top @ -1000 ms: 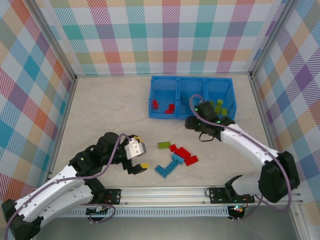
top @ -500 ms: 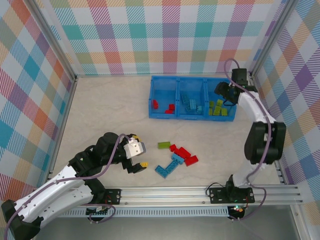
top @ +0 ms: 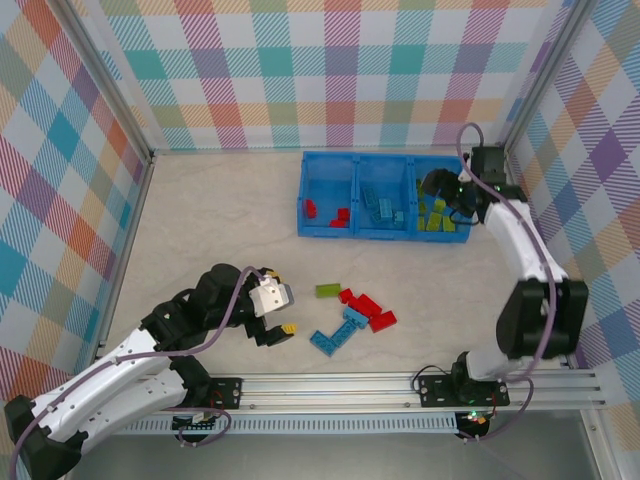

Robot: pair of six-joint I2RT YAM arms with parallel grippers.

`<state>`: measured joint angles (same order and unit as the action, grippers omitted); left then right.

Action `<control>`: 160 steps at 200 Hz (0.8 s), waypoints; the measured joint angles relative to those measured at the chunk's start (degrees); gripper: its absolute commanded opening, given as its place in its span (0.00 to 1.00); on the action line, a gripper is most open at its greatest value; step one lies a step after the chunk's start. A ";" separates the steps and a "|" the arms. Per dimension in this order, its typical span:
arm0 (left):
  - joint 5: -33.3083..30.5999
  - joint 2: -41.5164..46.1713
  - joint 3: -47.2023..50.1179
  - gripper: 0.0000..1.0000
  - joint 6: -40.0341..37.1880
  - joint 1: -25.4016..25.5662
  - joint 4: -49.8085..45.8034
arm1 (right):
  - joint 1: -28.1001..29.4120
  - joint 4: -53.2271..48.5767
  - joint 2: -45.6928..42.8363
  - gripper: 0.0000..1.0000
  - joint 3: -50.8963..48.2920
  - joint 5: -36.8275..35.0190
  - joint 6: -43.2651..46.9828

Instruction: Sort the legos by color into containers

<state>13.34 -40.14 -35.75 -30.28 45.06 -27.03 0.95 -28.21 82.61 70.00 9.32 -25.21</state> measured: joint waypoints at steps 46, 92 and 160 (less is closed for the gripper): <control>-0.33 -5.60 -1.68 1.00 5.07 0.09 -0.48 | 17.00 -0.50 -17.97 0.79 -17.44 8.74 -1.60; -1.05 -12.57 -8.87 1.00 12.94 11.39 0.09 | 25.68 -4.96 -22.49 0.80 -25.70 11.61 -3.93; -5.29 -25.07 -6.08 1.00 -10.23 23.08 -0.48 | 25.70 -5.11 -24.24 0.84 -26.67 11.10 -4.07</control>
<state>8.05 -65.21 -41.82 -40.51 68.14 -27.51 26.65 -33.32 58.37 43.33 20.43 -29.28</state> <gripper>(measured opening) 0.998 0.834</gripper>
